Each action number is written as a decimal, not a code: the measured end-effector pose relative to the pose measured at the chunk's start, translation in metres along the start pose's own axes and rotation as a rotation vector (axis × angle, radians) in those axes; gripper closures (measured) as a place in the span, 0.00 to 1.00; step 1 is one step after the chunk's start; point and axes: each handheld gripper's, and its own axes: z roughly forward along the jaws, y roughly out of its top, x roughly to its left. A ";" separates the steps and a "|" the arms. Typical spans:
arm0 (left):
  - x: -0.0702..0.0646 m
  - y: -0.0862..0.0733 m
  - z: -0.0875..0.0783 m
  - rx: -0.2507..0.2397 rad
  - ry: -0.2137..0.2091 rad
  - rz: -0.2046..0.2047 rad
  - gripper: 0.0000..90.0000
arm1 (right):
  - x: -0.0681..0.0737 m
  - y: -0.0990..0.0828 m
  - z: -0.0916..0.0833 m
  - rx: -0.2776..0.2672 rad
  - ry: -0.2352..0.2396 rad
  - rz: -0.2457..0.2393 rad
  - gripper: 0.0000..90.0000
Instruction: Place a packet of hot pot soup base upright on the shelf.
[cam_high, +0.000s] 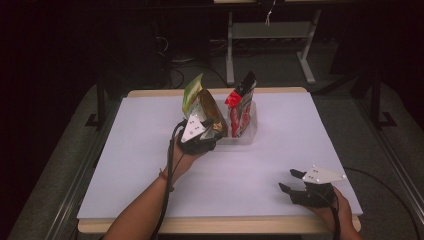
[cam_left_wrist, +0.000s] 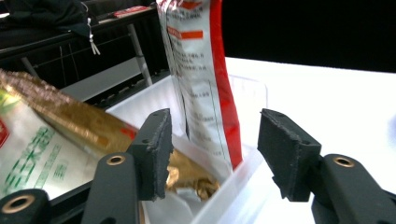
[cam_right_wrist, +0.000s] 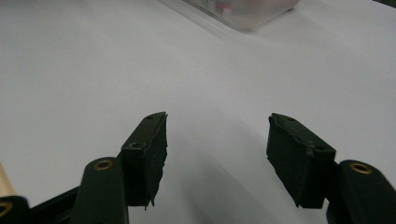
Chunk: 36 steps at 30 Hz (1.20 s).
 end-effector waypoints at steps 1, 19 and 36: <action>0.000 -0.002 -0.005 0.000 -0.004 0.006 0.47 | 0.000 0.000 0.000 0.001 0.002 0.005 0.40; 0.025 -0.049 -0.085 0.094 0.035 -0.080 0.25 | 0.000 -0.003 -0.005 -0.083 -0.048 -0.006 0.28; 0.025 -0.090 -0.130 0.174 -0.002 -0.095 0.19 | 0.002 -0.005 -0.001 -0.058 -0.053 -0.026 0.28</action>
